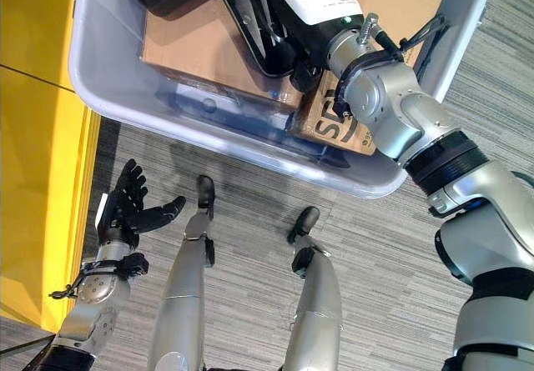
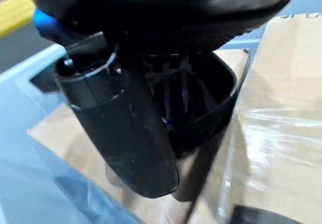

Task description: Move parts from the plastic box to the shelf.

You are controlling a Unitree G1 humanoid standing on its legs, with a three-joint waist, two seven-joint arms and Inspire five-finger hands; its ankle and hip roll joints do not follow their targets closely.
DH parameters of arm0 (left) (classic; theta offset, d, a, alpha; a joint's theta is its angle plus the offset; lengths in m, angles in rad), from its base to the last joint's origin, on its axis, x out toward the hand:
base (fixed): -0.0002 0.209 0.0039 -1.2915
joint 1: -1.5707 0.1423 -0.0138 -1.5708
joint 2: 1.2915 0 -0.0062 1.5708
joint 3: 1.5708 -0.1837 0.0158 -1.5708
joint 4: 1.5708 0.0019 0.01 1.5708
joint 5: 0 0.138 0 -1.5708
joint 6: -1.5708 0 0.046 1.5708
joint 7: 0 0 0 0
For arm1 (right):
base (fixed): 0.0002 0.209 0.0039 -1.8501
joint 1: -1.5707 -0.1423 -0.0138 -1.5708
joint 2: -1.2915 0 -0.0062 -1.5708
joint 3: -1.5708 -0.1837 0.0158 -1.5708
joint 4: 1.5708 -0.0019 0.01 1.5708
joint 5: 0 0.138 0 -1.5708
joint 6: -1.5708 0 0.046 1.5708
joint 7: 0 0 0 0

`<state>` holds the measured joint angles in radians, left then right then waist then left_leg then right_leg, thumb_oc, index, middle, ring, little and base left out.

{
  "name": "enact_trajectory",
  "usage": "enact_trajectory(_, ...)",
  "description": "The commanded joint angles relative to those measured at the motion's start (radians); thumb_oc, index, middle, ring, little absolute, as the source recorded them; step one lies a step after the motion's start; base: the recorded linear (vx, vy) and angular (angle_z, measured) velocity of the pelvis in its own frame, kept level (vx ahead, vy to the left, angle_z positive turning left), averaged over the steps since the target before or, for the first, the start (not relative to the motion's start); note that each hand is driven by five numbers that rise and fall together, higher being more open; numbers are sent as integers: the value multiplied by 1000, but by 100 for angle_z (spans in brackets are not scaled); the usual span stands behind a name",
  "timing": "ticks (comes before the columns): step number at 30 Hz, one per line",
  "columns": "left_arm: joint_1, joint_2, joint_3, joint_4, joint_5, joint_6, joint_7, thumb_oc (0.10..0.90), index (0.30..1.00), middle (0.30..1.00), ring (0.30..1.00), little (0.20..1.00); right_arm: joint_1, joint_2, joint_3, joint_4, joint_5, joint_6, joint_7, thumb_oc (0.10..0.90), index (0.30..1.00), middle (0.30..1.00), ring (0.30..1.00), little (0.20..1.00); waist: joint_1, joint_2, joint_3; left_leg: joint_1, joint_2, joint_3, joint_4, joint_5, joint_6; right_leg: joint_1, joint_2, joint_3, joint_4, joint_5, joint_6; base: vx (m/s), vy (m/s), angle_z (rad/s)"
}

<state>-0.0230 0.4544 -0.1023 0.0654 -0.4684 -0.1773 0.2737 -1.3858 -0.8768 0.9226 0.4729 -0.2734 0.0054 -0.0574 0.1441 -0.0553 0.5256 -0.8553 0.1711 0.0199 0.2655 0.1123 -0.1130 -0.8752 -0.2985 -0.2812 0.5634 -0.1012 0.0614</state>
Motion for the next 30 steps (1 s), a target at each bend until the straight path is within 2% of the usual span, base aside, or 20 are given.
enact_trajectory(1,42,39,42,-135,-24,-87,20,900,1000,1000,1000,1000,-180,-68,19,-21,-35,-45,-57,900,1000,1000,1000,1000,13,21,-6,2,39,27,125,-166,13,162,-4,79,-36,-46,96,0,0,0)
enact_trajectory(9,39,37,43,-169,-23,-106,33,900,1000,1000,1000,1000,-161,-27,28,100,-51,-42,-72,900,1000,1000,1000,1000,29,48,-6,-134,27,-5,246,-203,21,18,-20,100,114,-96,83,4,-5,9)
enact_trajectory(18,42,39,45,-221,-47,-123,42,900,1000,1000,1000,1000,-195,-25,57,184,-67,-34,-89,900,1000,1000,1000,1000,39,74,-6,-277,9,-40,423,-259,26,-146,-42,149,306,-161,63,2,-1,2)
enact_trajectory(25,45,42,46,-244,-58,-130,55,900,1000,1000,1000,1000,-204,-18,67,221,-53,-32,-101,900,1000,1000,1000,1000,49,74,-6,-343,-4,-65,564,-312,31,-213,-52,180,422,-215,41,6,-3,2)
enact_trajectory(30,44,42,49,-252,-63,-135,57,900,1000,1000,1000,1000,-212,-17,71,231,-46,-33,-104,900,1000,1000,1000,1000,56,72,-6,-378,-9,-71,614,-329,30,-245,-59,188,469,-236,36,2,-4,1)
